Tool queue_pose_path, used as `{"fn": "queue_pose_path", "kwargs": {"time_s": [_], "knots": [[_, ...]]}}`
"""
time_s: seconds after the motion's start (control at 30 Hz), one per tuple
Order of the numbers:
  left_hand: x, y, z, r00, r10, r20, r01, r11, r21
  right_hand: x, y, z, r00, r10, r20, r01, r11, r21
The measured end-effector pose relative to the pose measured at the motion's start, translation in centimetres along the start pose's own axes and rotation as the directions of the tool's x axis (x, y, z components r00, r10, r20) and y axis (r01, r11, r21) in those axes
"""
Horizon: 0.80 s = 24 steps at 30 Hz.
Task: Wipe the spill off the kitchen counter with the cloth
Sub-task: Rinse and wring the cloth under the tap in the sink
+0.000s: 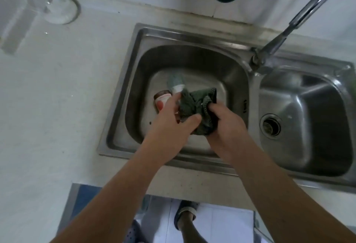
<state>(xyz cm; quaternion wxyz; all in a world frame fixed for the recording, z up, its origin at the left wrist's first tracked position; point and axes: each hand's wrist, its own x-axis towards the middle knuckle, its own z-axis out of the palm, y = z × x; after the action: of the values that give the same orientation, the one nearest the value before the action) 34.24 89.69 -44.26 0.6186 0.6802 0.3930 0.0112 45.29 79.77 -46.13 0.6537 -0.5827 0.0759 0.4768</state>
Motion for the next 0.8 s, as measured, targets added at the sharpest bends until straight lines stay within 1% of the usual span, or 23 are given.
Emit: {"fn": "queue_pose_path", "kwargs": {"time_s": [0.03,0.1,0.13,0.2,0.23,0.3,0.33,0.37,0.43,0.47,0.5,0.57,0.63,0.7,0.8], "knots": [[0.6,0.0,1.2,0.999,-0.028,0.018,0.029,0.999,-0.027,0.0,-0.3,-0.7,0.998,-0.045,-0.053,0.038,0.992,-0.117],[1.5,0.2,3.0,0.993,-0.114,0.041,0.117,0.99,-0.079,0.0,-1.0,-1.9,0.991,-0.08,-0.103,0.045,0.949,-0.313],[2.0,0.5,4.2,0.988,-0.151,0.046,0.155,0.98,-0.123,-0.1,-1.8,-3.1,0.991,-0.079,-0.111,0.036,0.939,-0.342],[2.6,0.5,5.4,0.968,-0.245,0.043,0.249,0.94,-0.233,-0.8,-3.3,-4.2,0.996,-0.068,-0.056,0.04,0.917,-0.397],[3.0,1.1,6.0,0.953,-0.298,0.057,0.3,0.901,-0.313,-1.2,-4.5,-5.0,0.996,-0.085,-0.001,0.073,0.868,-0.492],[3.6,1.6,6.9,0.915,-0.378,0.139,0.396,0.779,-0.487,-1.3,-6.6,-6.3,0.985,-0.15,0.085,0.165,0.679,-0.715],[3.9,2.2,7.3,0.906,-0.385,0.175,0.414,0.722,-0.555,-1.1,-8.0,-6.8,0.974,-0.212,0.082,0.194,0.591,-0.783],[4.2,2.5,7.5,0.903,-0.378,0.206,0.42,0.673,-0.609,-0.5,-9.4,-7.0,0.954,-0.293,0.059,0.213,0.528,-0.822],[5.0,3.3,8.3,0.904,-0.358,0.232,0.414,0.606,-0.679,1.3,-12.8,-7.5,0.898,-0.439,0.027,0.26,0.481,-0.837],[5.5,3.6,8.5,0.906,-0.349,0.238,0.411,0.597,-0.689,2.4,-14.2,-7.5,0.881,-0.472,0.021,0.276,0.478,-0.834],[6.1,3.6,8.8,0.909,-0.341,0.241,0.407,0.596,-0.692,3.4,-15.4,-7.4,0.878,-0.477,0.028,0.282,0.47,-0.836],[7.2,3.7,9.2,0.918,-0.316,0.241,0.391,0.614,-0.686,5.4,-16.5,-7.3,0.906,-0.422,0.041,0.252,0.458,-0.853],[8.4,3.4,9.3,0.925,-0.303,0.228,0.374,0.633,-0.677,6.6,-16.4,-7.1,0.925,-0.38,0.025,0.229,0.503,-0.834],[9.2,3.1,9.2,0.93,-0.301,0.212,0.362,0.639,-0.679,7.4,-15.7,-7.2,0.916,-0.4,0.015,0.243,0.524,-0.816],[10.4,2.8,9.2,0.932,-0.289,0.219,0.359,0.644,-0.676,8.2,-14.7,-7.8,0.894,-0.449,0.0,0.252,0.502,-0.828]]}}
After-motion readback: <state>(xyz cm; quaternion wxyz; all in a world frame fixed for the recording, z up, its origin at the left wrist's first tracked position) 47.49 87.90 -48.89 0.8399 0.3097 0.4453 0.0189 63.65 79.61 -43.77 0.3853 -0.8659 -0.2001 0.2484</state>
